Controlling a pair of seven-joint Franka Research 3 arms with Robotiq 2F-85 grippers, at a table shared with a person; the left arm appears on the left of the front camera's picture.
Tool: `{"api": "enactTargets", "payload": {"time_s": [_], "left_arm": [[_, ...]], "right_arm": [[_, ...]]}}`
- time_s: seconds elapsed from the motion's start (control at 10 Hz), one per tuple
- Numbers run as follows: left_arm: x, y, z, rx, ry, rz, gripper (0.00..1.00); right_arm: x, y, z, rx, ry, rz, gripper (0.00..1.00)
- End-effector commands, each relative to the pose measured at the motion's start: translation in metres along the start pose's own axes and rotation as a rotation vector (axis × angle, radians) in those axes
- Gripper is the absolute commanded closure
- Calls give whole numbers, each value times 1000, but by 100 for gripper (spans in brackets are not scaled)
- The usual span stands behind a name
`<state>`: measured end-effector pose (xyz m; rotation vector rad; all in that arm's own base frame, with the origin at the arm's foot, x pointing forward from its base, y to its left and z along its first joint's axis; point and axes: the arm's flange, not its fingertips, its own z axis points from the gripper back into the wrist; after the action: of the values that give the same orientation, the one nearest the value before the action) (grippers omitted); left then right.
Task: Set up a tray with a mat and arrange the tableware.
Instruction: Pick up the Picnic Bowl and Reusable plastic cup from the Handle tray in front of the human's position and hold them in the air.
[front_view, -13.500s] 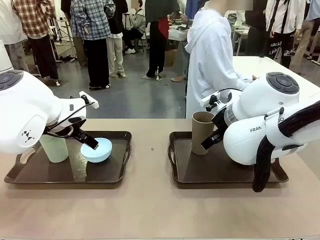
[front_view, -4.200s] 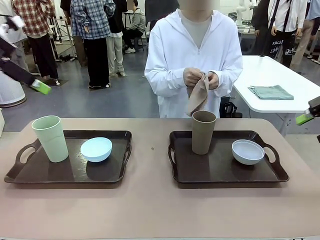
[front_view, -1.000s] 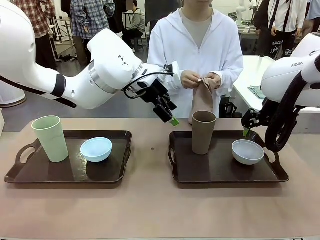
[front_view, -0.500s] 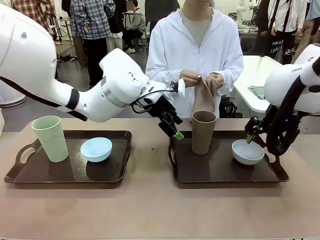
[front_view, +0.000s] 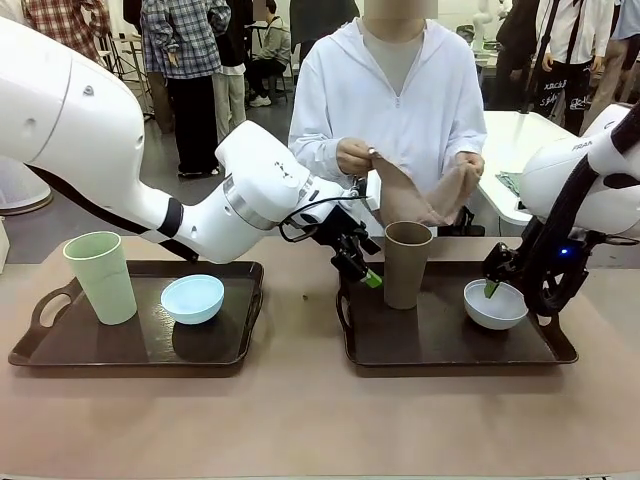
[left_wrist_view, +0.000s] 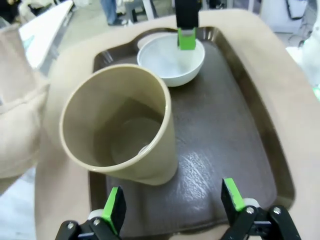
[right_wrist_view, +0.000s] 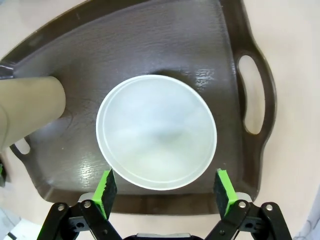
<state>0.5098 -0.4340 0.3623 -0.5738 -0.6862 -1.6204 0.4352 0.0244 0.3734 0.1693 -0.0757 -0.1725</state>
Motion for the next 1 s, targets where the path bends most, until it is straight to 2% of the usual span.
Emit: {"api": "enactTargets", "payload": {"time_s": [0.0, 0.5, 0.9], "left_arm": [[-5, 5, 0, 17, -41, -1, 0], [-4, 17, -19, 3, -96, -8, 0], [-2, 29, -35, 28, -108, -11, 0]], "right_arm": [[4, 2, -3, 21, -20, 16, 0], [17, -6, -6, 6, -59, -39, 0], [23, -14, -17, 9, -35, -60, 0]]}}
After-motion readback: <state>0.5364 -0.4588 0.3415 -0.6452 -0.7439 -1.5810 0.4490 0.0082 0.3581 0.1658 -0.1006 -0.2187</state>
